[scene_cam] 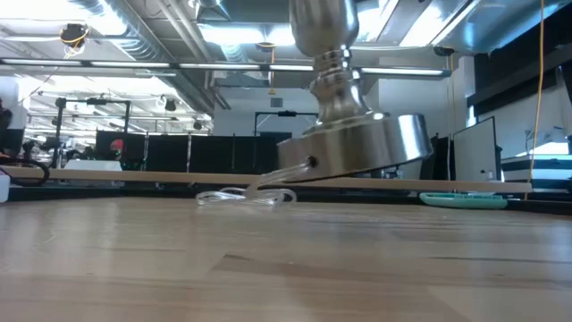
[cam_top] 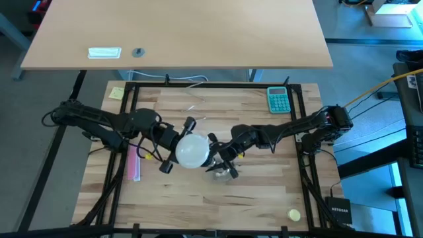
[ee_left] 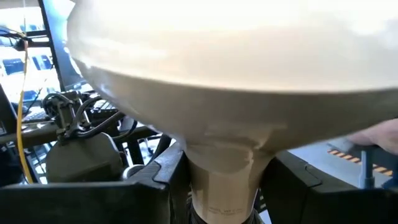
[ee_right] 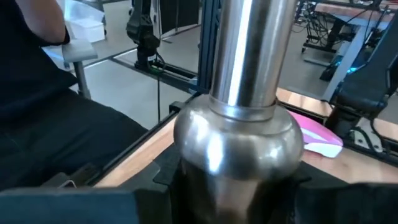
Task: Screw lightbulb
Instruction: Insert the white lightbulb on the silver lamp
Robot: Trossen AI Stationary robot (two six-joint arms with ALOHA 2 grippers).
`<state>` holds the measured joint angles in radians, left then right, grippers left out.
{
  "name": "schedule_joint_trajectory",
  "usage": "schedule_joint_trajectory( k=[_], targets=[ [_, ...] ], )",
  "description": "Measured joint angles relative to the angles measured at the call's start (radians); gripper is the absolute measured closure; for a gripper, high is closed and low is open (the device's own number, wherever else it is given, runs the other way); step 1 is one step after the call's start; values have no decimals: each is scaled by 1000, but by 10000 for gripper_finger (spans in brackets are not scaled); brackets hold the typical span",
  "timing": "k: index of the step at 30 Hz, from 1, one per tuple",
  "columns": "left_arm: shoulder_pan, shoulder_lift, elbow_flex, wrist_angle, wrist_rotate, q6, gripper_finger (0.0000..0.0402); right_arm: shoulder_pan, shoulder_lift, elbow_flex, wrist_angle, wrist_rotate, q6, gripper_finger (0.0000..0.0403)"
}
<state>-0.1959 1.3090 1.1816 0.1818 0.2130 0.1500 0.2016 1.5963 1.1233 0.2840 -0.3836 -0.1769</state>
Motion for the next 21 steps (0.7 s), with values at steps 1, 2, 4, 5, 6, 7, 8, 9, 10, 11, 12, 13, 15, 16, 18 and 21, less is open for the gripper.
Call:
schedule_joint_trajectory(
  k=[1, 2, 4, 5, 6, 7, 8, 9, 10, 11, 12, 13, 15, 16, 18, 21],
  targets=[
    [6, 2, 0, 0, 6, 7, 260, 0, 2, 0, 1, 0, -9, 263],
    [13, 6, 0, -2, 12, 11, 260, 0, 5, 0, 3, 2, -17, 263],
    [20, 9, -1, 1, 18, 7, 260, 0, 5, 0, -4, 17, -22, 263],
    [21, 9, -1, 1, 18, 1, 260, 0, 5, 0, -8, 32, -22, 263],
    [21, 9, -1, 1, 18, -4, 260, 0, 5, 0, -12, 49, -25, 263],
    [20, 8, -2, 0, 18, -5, 260, 0, 5, 0, -14, 64, -30, 263],
    [18, 8, -2, 1, 17, -4, 260, 0, 5, 0, -14, 76, -36, 263],
    [16, 8, -2, 3, 14, -4, 260, 0, 5, 0, -13, 89, -41, 263],
    [14, 8, -2, 8, 11, -5, 248, 1, 5, 0, -11, 105, -42, 263],
    [13, 9, -3, 10, 7, -9, 228, 2, 5, 0, -7, 121, -41, 263],
    [14, 8, -6, 0, -4, -12, 203, 4, 5, 1, 8, 135, -43, 263],
    [14, 11, -9, -2, -5, -14, 179, 5, 2, 5, 22, 150, -46, 263],
    [13, 13, -5, 14, -31, -19, 138, 6, -1, 7, 31, 189, -35, 263],
    [10, 7, -6, 3, -39, -27, 123, 6, 0, 7, 33, 215, -32, 263],
    [4, 6, -6, 7, -65, -27, 101, 7, -2, 7, 36, 275, -34, 263],
    [-14, 5, -8, -15, -110, -16, 87, 5, -9, 7, 46, 359, -36, 263]
  ],
)
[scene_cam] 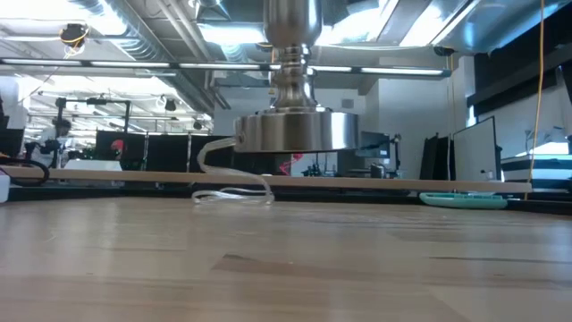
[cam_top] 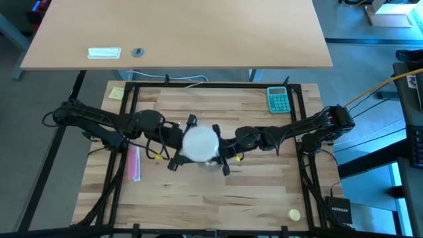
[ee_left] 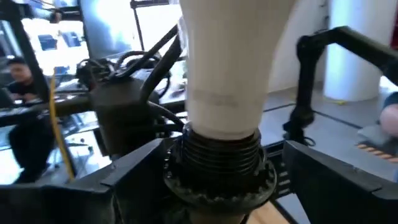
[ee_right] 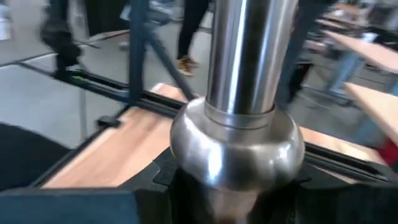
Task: Screw lightbulb
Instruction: Insert the white lightbulb on the silver lamp
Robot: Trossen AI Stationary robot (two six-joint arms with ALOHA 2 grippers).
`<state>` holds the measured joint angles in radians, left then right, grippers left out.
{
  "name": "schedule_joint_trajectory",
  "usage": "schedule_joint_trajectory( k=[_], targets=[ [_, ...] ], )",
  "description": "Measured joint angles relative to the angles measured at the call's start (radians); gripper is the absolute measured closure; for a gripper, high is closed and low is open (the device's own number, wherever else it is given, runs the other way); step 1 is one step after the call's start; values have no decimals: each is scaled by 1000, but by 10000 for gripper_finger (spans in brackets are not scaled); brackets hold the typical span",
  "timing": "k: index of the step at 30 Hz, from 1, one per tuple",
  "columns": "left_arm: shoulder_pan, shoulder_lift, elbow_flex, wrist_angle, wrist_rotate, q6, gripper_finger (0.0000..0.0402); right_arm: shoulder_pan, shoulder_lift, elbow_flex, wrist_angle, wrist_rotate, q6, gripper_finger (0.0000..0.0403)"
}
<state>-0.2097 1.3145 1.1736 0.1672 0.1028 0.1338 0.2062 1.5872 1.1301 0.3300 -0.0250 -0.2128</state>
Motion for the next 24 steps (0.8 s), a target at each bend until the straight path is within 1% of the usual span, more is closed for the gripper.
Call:
schedule_joint_trajectory(
  k=[2, 4, 7, 10, 13, 15, 16, 18, 24],
  targets=[
    [-11, -16, 0, -28, -41, 0, 85, 0, -9, 0, -14, 62, 5, 263],
    [-28, -40, 1, -64, -122, -4, 84, 0, -16, 0, -12, 127, 14, 263],
    [-61, -73, 2, -120, -295, -27, 83, -1, -23, -1, -19, 240, 16, 263],
    [-105, -92, 2, -137, -494, -41, 83, -2, -23, -1, -17, 352, 20, 263],
    [-145, -95, 2, -123, -676, -18, 82, -17, -18, -1, -8, 393, 33, 263],
    [-160, -95, 3, -117, -768, 2, 82, -30, -17, -1, -14, 399, 53, 263],
    [-164, -95, 3, -107, -800, 5, 82, -36, -17, -2, -14, 399, 55, 263],
    [-164, -95, 3, -77, -831, 4, 82, -39, -16, -2, -16, 403, 56, 263],
    [-161, -89, 5, 47, -838, 5, 82, -50, 12, -3, -15, 410, 61, 263]
  ],
)
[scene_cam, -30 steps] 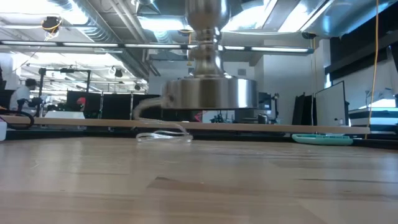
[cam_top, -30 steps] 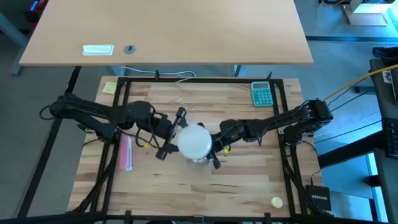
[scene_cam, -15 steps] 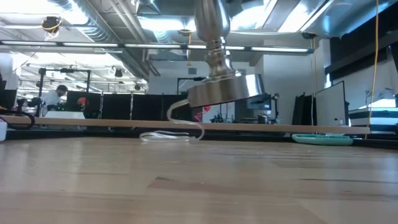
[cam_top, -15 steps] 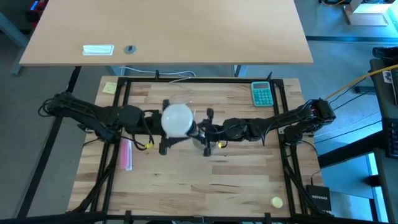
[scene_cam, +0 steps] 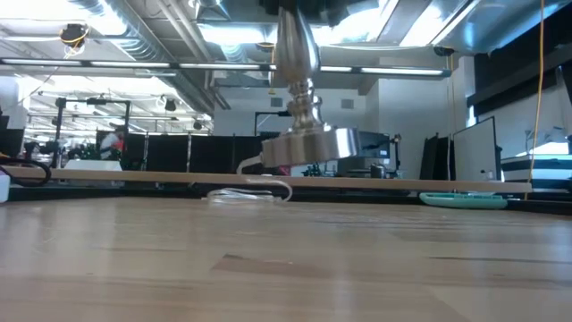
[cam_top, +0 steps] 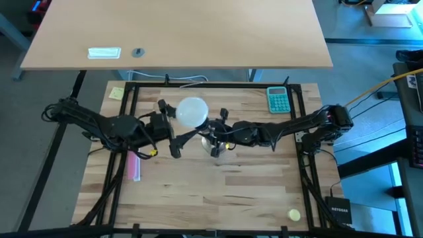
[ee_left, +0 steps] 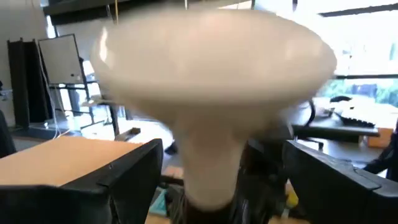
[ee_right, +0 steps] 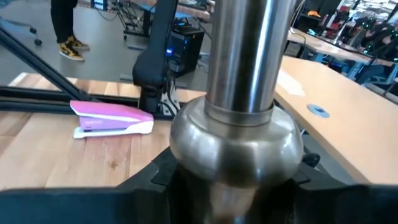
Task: Screw lightbulb
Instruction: Insert the white lightbulb on the silver lamp
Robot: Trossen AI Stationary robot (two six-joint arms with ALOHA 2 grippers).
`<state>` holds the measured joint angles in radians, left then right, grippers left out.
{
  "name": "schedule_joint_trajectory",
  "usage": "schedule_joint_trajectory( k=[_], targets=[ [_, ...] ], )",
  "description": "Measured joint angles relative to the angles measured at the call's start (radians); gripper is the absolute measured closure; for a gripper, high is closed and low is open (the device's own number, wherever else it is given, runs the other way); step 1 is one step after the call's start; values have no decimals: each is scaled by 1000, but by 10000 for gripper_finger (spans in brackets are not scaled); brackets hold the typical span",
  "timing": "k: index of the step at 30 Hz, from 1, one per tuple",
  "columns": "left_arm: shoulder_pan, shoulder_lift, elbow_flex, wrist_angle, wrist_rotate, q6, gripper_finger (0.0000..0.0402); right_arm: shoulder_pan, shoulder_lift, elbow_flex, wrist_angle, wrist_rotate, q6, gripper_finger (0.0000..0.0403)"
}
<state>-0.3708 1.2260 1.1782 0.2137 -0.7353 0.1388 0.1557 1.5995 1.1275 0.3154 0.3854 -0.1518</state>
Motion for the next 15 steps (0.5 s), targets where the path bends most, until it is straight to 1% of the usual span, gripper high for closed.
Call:
schedule_joint_trajectory(
  k=[9, 15],
  targets=[
    [50, 8, 0, 15, -1, -8, 82, -7, 21, -1, 28, 6, 21, 263],
    [90, 13, 0, 20, -1, -69, 82, -8, 21, -1, 25, 37, 27, 263]
  ],
)
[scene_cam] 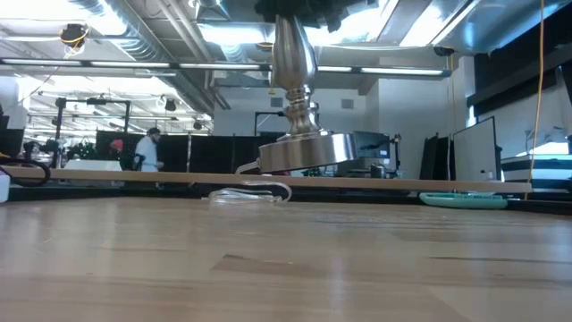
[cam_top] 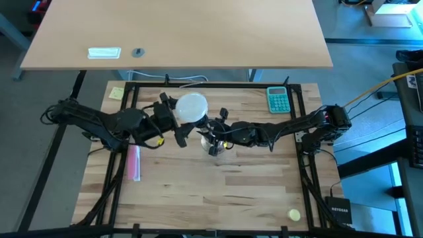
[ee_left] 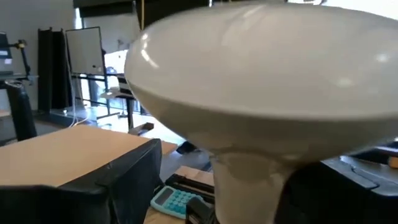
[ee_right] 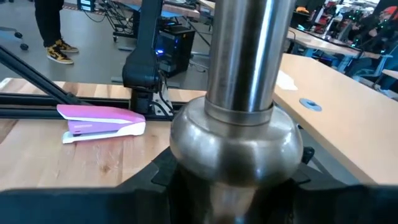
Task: Screw lightbulb
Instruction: Insert the white lightbulb on the silver lamp
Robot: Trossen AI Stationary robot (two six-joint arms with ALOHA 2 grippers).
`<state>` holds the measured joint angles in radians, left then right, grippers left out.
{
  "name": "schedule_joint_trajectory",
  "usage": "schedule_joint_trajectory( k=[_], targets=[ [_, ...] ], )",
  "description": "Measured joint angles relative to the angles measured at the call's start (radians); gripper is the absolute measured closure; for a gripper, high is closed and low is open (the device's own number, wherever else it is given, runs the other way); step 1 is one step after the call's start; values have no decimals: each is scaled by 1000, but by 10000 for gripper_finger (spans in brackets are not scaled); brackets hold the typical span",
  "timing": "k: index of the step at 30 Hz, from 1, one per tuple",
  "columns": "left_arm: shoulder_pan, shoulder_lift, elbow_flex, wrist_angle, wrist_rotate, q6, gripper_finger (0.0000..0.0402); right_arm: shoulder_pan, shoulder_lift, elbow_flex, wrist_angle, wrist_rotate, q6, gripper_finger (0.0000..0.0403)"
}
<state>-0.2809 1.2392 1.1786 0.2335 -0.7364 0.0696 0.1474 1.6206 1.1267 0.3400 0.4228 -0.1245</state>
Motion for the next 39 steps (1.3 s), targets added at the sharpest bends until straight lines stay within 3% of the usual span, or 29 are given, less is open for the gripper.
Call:
schedule_joint_trajectory(
  k=[6, 14, 20, 23, 30, 39],
  targets=[
    [17, 34, 0, 24, 24, 31, 110, 0, 0, 0, -1, -2, -4, 263],
    [16, 51, 0, 53, 34, 102, 269, 0, 0, 0, -5, -4, -1, 263],
    [5, 51, 1, 26, 73, 118, 273, 3, 0, 0, -2, -19, -27, 263],
    [5, 50, 1, 13, 141, 121, 273, 3, 0, -1, 1, -103, -47, 263],
    [4, 48, 4, -40, 284, 68, 273, 0, 4, -3, 31, -458, -78, 263],
    [8, 66, 5, -54, 688, 144, 273, 1, 5, -3, 20, -830, -81, 263]
  ],
)
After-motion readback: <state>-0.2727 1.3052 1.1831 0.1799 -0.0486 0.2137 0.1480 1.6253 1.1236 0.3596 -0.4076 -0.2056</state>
